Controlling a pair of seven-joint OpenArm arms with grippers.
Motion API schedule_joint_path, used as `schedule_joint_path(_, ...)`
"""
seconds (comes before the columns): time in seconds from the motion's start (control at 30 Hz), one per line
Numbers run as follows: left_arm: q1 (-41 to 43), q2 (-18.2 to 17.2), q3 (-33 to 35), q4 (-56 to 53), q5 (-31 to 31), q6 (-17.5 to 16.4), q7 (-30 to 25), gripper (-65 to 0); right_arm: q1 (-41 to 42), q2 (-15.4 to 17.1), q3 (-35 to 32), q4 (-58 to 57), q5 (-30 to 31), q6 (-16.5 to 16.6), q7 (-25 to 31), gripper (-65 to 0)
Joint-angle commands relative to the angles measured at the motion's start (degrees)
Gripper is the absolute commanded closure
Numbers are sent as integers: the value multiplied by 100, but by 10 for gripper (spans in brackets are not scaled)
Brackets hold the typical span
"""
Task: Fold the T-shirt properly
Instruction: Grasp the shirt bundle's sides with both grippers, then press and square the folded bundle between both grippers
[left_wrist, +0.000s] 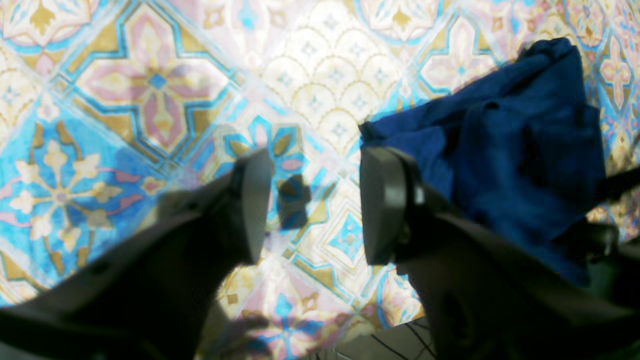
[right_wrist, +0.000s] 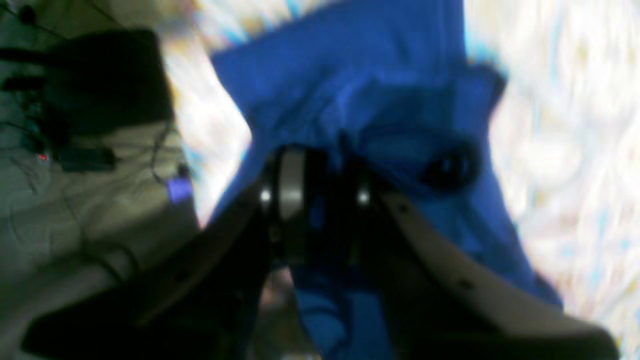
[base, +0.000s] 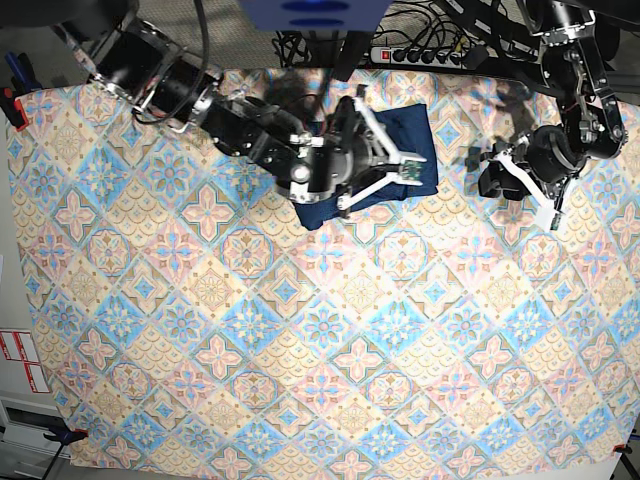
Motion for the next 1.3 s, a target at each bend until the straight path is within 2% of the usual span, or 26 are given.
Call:
schedule_joint_path(0.0, -30, -81, -28, 112, -67, -12, -89, -272, 130, -127, 48, 101, 29, 15, 83, -109)
schedule_joint_path(0.13, -39, -81, -28, 112, -67, -12, -89, -272, 130, -250, 48, 92, 29, 15, 153, -110)
schedule_joint_path(0.27, -39, -81, -28, 130, -94, -30, -89, -272, 130, -241, 215, 101, 29, 15, 558, -110)
schedule_joint_path(0.43, 14, -142, 148, 648, -76, -39, -36, -271, 104, 216, 1358, 286, 56, 15, 777, -110)
schedule_joint_path(0.57, 14, -556, 825, 736, -67, -39, -36, -271, 95, 471, 1982, 365, 47, 15, 777, -110)
schedule_joint_path(0.67, -12, -784, 1361, 736, -67, -39, -53, -271, 78, 594, 1964, 286, 38, 15, 769, -110)
schedule_joint_path(0.8, -48, -1074, 2100, 745, -76, -39, -53, -271, -107, 603, 1674, 83, 29, 15, 813, -110)
schedule_joint_path(0.93, -197, -1162, 2741, 982, -76, -39, -62, -271, -81, 603, 1279, -198, 29, 15, 813, -110)
schedule_joint_path(1.2, -197, -1171, 3005, 1044, -67, -39, -80, -271, -89, 603, 944, -523, 64, 15, 821, -110)
schedule_joint_path(1.27, -188, -1294, 2864, 1044, -41, -39, -80, -271, -98, 506, 742, -453, 73, 15, 821, -110)
